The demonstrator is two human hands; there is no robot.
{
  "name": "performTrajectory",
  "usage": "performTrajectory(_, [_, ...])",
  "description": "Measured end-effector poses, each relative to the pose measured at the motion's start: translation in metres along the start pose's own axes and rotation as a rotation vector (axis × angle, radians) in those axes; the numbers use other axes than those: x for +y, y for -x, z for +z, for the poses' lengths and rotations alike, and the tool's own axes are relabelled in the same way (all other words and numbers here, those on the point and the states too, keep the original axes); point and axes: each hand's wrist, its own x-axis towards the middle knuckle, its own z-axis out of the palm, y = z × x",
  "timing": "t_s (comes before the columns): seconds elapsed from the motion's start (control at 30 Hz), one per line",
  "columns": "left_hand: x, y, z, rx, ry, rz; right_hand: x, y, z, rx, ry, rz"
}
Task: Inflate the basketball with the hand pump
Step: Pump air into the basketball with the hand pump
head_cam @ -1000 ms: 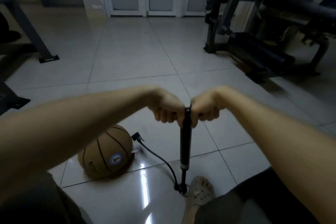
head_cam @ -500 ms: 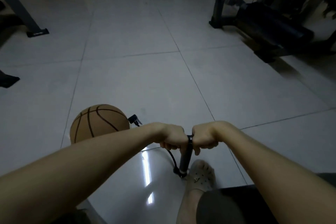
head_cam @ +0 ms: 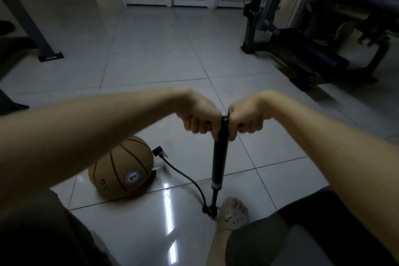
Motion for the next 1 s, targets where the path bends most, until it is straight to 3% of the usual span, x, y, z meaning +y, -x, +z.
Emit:
performTrajectory(0.1, [0.009,0.012,-0.012,0.023,-0.021,0.031,-0.002,0.017,-0.013,-0.011,-0.028,-0.021])
performTrajectory(0.33, [-0.048,-0.085,0.063,0.062,-0.018,-0.035,0.032,-0.085,0.071,-0.036,0.038,0.029])
performTrajectory(0.6, [-0.07,-0.133,0.092,0.043,0.016,-0.042,0.056,-0.125,0.108,-0.049,0.036,0.049])
performTrajectory(0.77, [-0.06,-0.104,0.086,0.022,-0.018,-0.08,0.037,-0.1,0.099,-0.067,0.089,0.076])
performTrajectory(1.0, [0.002,0.013,-0.003,0.021,0.011,0.008,-0.006,0.011,-0.008,-0.002,0.003,-0.019])
